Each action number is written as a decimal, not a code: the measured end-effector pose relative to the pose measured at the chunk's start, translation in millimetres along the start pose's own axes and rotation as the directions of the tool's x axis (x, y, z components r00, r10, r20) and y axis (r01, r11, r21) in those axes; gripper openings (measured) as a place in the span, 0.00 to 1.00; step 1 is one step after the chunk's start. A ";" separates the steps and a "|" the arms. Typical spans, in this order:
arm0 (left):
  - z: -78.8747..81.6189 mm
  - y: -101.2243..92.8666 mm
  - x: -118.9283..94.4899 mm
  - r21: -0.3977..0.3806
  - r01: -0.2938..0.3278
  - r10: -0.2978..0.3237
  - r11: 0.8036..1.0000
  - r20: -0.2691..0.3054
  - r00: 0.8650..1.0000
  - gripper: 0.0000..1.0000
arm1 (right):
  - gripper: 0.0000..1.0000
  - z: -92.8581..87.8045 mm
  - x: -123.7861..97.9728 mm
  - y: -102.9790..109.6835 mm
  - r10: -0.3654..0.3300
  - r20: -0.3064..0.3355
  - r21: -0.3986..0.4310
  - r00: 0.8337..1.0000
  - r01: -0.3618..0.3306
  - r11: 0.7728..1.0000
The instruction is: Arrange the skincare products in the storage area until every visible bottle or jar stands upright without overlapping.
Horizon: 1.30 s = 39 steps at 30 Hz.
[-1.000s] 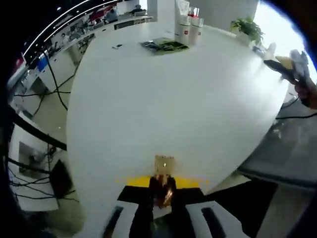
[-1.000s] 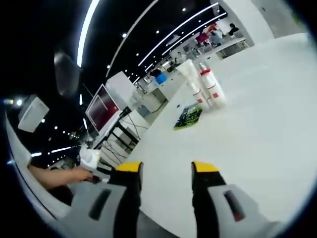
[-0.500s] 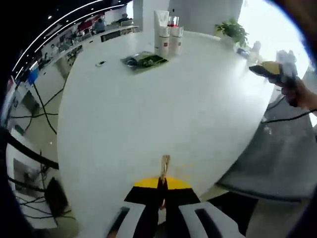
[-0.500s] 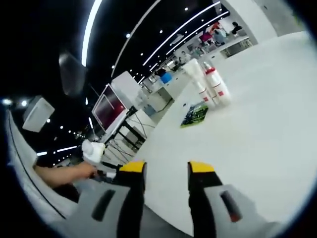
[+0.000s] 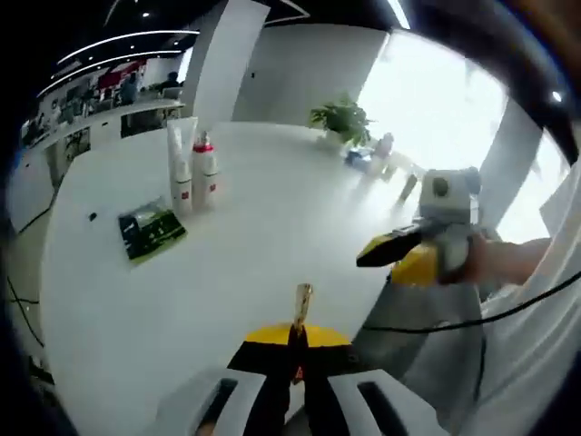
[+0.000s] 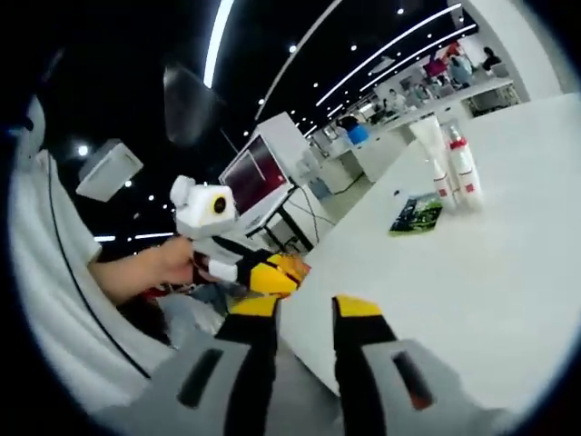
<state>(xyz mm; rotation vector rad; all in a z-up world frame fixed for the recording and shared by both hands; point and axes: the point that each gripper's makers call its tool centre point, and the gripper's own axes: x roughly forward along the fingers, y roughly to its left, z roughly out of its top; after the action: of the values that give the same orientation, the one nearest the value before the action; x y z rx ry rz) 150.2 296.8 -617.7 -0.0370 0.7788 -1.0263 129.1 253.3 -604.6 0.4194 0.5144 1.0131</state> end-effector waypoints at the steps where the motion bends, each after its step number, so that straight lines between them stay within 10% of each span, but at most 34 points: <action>1: 1.8 -7.9 3.4 0.001 0.025 -0.025 1.000 0.005 1.000 0.02 | 0.24 -1.7 -3.0 -0.6 -0.004 0.004 0.005 1.000 0.004 1.000; 13: -7.7 -53.2 30.7 -0.035 0.194 -0.195 0.980 -0.046 0.980 0.02 | 0.10 4.2 -16.9 4.9 0.008 0.066 -0.021 0.998 -0.006 1.000; 22: -7.9 -55.3 29.9 -0.046 0.223 -0.226 0.974 -0.060 0.972 0.02 | 0.10 -6.1 -11.7 16.3 0.025 -0.025 -0.108 0.999 -0.028 0.994; 31: -22.3 -75.7 21.1 0.026 0.334 -0.324 0.942 -0.173 0.930 0.02 | 0.03 -21.4 -12.2 31.3 0.134 -0.160 -0.074 0.978 -0.147 0.986; 39: -10.7 -74.1 23.0 0.011 0.314 -0.309 0.949 -0.140 0.941 0.08 | 0.01 -11.5 -18.6 30.7 0.143 -0.124 -0.088 0.982 -0.154 0.984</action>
<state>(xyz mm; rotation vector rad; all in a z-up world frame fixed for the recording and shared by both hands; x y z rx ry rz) 94.5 242.2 -610.7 -0.0638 0.8993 -1.3541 93.3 252.5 -593.0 0.3163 0.5421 1.2072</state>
